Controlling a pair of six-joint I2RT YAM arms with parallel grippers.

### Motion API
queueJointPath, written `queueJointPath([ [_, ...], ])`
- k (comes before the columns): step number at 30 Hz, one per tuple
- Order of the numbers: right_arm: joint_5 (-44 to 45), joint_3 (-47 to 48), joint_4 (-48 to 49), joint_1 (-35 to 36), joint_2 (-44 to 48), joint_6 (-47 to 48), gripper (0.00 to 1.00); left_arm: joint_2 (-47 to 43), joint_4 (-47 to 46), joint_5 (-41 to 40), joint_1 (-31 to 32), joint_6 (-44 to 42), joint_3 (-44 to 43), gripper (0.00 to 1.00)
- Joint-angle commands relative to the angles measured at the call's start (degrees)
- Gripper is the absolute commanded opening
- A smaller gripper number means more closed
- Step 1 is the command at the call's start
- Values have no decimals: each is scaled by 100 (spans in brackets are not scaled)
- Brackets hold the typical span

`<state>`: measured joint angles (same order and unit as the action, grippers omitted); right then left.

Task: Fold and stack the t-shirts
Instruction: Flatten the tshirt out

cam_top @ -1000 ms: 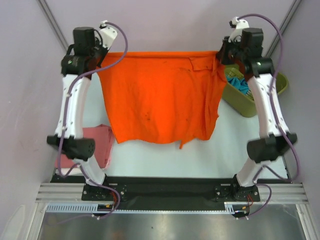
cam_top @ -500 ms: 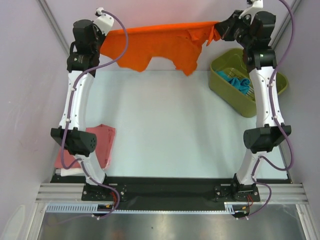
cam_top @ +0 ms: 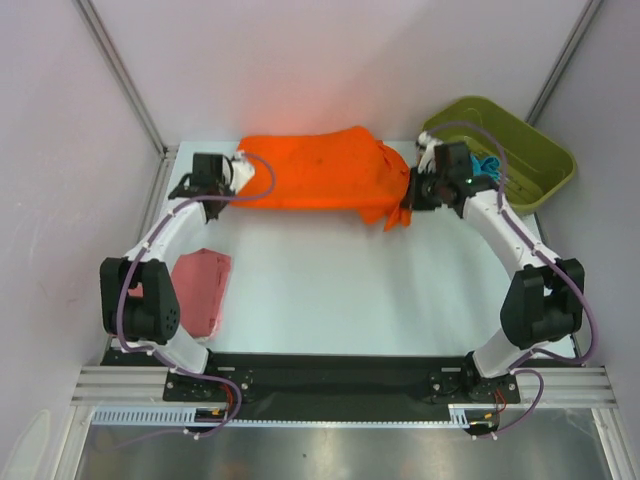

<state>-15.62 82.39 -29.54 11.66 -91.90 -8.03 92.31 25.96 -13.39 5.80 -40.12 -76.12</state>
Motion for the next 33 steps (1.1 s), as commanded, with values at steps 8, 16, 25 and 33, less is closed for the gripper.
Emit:
queueJointPath([
  [8,480,-1113,-465,556,-563,319,4,-539,84,196,-150,162,1354,0],
  [16,1488,1049,-1000,908,-1954,426,50,-381,85,152,-141,250,1354,0],
  [25,2062,-423,-968,581,-17,-1287,43,-258,164,179,-141,391,1222,0],
  [33,1308,-2279,349,1496,560,-2176,52,-249,252,222,-141,487,1117,0],
])
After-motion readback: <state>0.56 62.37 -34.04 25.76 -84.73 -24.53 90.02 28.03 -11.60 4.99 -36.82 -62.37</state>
